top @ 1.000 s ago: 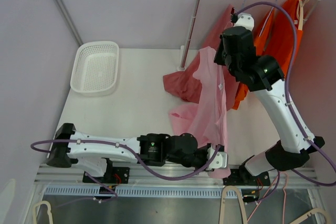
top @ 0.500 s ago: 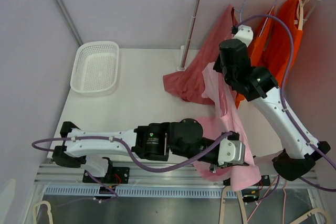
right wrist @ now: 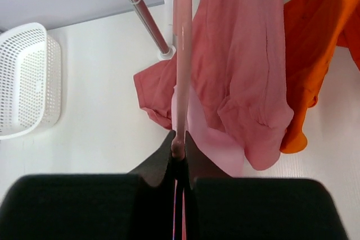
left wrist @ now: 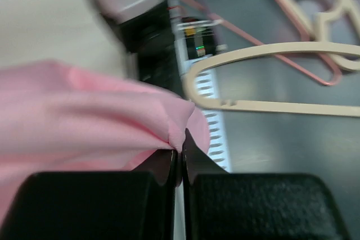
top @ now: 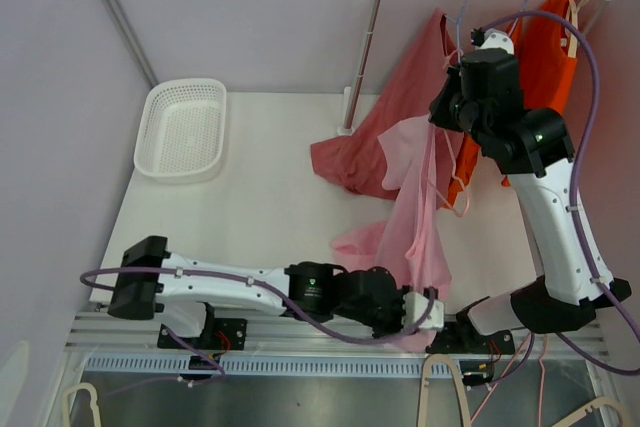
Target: Remove the t-shirt from the hanger
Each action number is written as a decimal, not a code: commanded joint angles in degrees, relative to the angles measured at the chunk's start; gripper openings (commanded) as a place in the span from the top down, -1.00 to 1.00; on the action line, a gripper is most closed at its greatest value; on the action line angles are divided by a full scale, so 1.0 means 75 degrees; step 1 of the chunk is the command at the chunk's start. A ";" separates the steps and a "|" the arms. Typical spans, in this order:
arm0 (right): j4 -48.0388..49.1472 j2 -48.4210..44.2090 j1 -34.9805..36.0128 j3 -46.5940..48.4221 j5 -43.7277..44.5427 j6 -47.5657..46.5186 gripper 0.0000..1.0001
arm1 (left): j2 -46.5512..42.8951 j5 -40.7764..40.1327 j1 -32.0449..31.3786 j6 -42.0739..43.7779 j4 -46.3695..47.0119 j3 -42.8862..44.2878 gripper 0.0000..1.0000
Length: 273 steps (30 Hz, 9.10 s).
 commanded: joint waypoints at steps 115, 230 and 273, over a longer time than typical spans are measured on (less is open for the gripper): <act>0.3133 0.3621 -0.3127 0.3201 -0.2565 -0.2324 -0.96 | -0.0413 -0.3208 1.1480 -0.4947 -0.4177 0.5244 -0.99; 0.2407 0.0598 -0.1311 -0.0046 -0.0302 -0.0671 1.00 | -0.1177 0.3555 0.0462 -0.0916 0.2200 -0.1036 0.99; 0.6577 0.1837 -0.1955 0.0386 0.0342 -0.2381 1.00 | 0.0338 -0.0089 1.1532 -0.3905 -0.0851 0.9009 0.99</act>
